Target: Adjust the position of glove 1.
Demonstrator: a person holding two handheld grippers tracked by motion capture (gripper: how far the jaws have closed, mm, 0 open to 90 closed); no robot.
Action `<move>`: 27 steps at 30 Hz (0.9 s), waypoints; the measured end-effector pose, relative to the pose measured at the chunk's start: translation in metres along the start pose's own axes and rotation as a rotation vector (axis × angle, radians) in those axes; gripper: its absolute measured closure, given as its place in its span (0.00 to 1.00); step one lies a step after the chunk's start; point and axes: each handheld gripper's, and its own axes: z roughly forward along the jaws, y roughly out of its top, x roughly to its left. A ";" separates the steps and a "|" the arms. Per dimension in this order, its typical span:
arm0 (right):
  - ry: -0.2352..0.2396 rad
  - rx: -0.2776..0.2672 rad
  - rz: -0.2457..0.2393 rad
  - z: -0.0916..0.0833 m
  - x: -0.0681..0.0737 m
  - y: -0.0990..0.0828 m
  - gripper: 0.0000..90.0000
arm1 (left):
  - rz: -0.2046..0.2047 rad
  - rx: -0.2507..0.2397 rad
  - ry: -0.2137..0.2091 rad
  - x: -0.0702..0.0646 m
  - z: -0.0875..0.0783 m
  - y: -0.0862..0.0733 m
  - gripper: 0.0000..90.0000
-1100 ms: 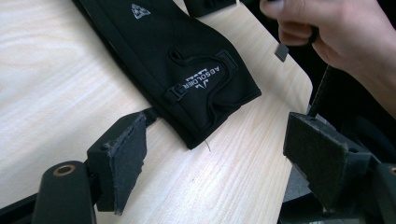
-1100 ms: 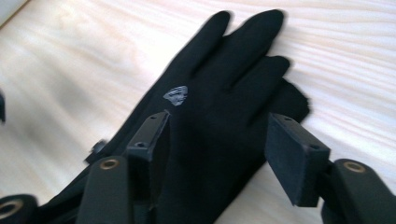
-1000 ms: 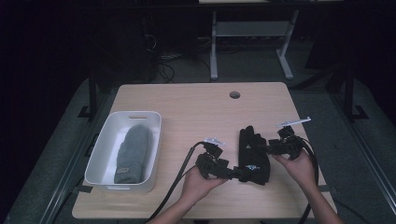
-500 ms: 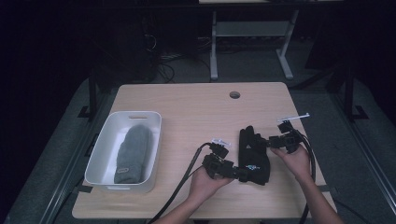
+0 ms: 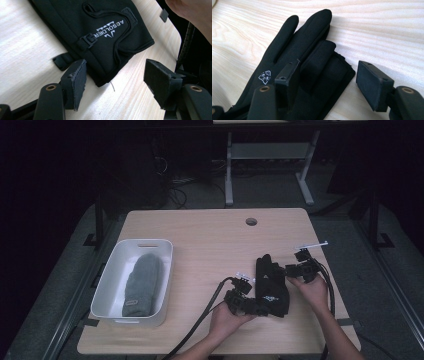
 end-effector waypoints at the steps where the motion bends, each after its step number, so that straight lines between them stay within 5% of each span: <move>1: 0.003 0.001 0.004 0.000 0.000 0.000 0.39 | -0.005 -0.002 0.003 0.000 0.001 0.000 0.38; 10: 0.009 0.018 -0.003 0.004 -0.003 -0.001 0.40 | -0.015 -0.001 0.054 0.003 0.007 0.002 0.56; 17: 0.022 0.025 -0.023 0.005 0.001 -0.004 0.57 | 0.022 0.012 0.088 0.001 0.012 0.007 0.69; 21: 0.044 0.028 -0.011 0.005 0.001 -0.005 0.67 | 0.048 0.020 0.082 0.004 0.015 0.009 0.82; 27: 0.092 0.020 0.027 0.004 -0.004 -0.008 0.81 | 0.002 0.023 0.025 0.013 0.016 0.010 0.90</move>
